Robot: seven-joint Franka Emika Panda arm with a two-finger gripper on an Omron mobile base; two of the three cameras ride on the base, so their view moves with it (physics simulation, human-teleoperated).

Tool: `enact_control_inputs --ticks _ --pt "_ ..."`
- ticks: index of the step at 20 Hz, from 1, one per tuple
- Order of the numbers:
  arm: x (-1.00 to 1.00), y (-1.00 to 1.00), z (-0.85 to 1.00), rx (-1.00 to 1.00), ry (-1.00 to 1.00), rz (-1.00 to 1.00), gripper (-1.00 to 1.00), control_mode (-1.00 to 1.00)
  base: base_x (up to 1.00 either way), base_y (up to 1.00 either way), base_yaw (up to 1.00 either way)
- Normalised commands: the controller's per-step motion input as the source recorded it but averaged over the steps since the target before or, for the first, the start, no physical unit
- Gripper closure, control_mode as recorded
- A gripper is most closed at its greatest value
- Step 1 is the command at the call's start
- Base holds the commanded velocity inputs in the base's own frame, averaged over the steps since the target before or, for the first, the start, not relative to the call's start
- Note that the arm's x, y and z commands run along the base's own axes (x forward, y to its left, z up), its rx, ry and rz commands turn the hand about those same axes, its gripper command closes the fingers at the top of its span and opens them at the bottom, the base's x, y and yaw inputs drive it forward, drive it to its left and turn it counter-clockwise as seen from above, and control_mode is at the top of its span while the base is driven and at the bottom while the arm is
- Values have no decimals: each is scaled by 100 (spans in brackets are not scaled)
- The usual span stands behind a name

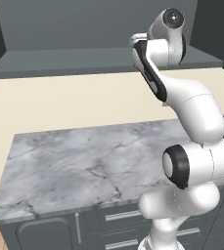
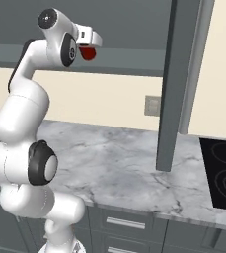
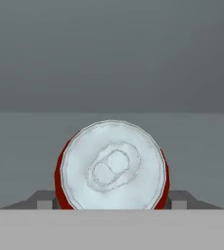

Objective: Sort all alcoholic drinks to one cabinet, and non-alcoholic drinks to the other.

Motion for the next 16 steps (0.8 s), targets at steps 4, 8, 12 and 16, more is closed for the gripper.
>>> enact_control_inputs --ticks 4,8,12,16 --pt "32 -1 -8 0 0 0 100 -100 0 0 0" --pt "7 0 -43 0 0 0 100 -100 0 0 0" --pt "13 0 -22 0 0 0 100 -100 0 0 0" --pt "12 0 -3 0 0 0 -100 -100 0 0 0"
